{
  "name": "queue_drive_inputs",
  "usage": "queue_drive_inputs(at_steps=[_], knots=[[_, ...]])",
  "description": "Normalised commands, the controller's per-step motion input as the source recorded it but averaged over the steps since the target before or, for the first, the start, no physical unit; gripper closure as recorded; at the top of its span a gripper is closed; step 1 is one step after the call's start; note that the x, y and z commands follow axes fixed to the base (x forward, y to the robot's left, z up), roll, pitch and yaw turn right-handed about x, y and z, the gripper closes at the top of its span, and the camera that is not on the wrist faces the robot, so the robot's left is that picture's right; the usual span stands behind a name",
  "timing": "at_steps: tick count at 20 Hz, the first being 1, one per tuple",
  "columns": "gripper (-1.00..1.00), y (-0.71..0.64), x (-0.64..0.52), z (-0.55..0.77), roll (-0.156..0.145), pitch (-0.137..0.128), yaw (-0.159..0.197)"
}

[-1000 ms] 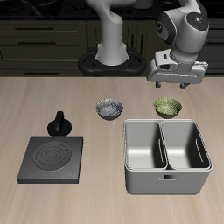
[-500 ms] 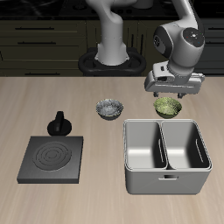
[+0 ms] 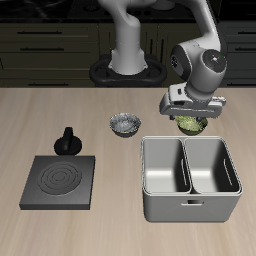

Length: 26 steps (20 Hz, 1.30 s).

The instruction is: Place the green bowl on the flat stove and turn on the flat stove

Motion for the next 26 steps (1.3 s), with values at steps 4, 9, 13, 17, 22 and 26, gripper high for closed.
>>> queue_drive_inputs(at_steps=[4,9,13,17,22,26], knots=[[-1.0,-0.09,-0.08,-0.24,-0.006,0.036,0.0],[-1.0,-0.17,-0.12,-0.29,0.017,0.054,-0.019],[1.0,0.04,-0.25,-0.23,0.115,0.06,-0.06],[1.0,0.0,-0.31,0.07,0.095,0.003,-0.094],[1.0,-0.06,-0.11,0.28,0.045,-0.046,-0.05],[1.0,-0.1,0.04,0.23,-0.008,-0.042,-0.006]])
